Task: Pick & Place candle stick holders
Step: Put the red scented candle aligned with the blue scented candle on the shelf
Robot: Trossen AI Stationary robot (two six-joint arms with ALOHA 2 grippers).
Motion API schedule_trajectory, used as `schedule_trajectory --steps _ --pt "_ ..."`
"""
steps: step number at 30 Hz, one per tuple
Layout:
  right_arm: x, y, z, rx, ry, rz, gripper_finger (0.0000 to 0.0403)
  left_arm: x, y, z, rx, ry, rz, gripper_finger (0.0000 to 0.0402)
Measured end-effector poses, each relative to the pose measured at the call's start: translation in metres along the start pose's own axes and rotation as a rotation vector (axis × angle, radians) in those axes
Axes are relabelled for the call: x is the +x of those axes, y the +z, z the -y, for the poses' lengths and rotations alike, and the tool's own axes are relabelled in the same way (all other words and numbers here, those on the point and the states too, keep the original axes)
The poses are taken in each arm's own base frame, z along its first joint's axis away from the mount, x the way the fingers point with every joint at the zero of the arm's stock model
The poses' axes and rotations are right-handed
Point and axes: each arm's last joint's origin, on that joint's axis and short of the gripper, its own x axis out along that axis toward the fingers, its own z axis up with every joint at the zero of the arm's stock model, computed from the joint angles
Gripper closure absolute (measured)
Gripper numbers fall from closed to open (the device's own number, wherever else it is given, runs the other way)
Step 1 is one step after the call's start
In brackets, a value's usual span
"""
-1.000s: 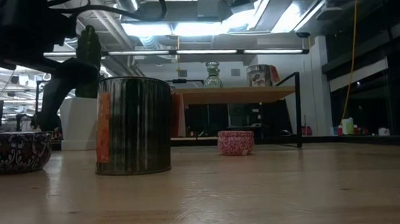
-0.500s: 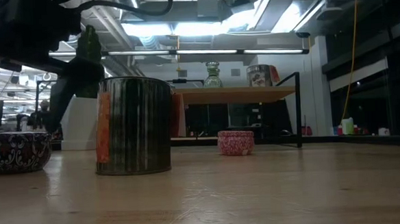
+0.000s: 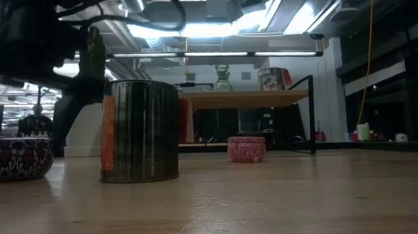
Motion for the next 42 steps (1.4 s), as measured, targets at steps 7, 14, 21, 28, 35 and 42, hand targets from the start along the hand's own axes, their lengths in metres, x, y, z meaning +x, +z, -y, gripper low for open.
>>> schedule_trajectory --steps 7,14,21,28,35,42 --pt "-0.0001 -0.0011 0.0 0.002 0.0 -0.011 0.0402 0.006 0.0005 -0.0005 -0.002 -0.008 -0.024 0.0013" --pt "-0.0001 -0.003 0.0 0.004 0.0 -0.031 0.0402 0.0059 0.0004 -0.0005 -0.002 -0.009 -0.023 0.0013" --pt "-0.0001 -0.003 0.0 0.004 0.0 -0.031 0.0402 0.0059 0.0 -0.0004 -0.003 -0.009 -0.027 0.0013" --pt "-0.0001 -0.0032 0.0 0.004 0.0 -0.032 0.0402 0.0059 0.0 -0.0004 -0.004 -0.009 -0.028 0.0013" --pt "-0.0001 -0.0032 0.0 0.004 0.0 -0.032 0.0402 0.0059 0.0 -0.0007 -0.006 -0.003 -0.029 0.0016" --pt "-0.0002 -0.0032 0.0 0.004 -0.001 -0.032 0.0402 0.0059 -0.0001 -0.001 -0.029 0.009 -0.03 0.005"
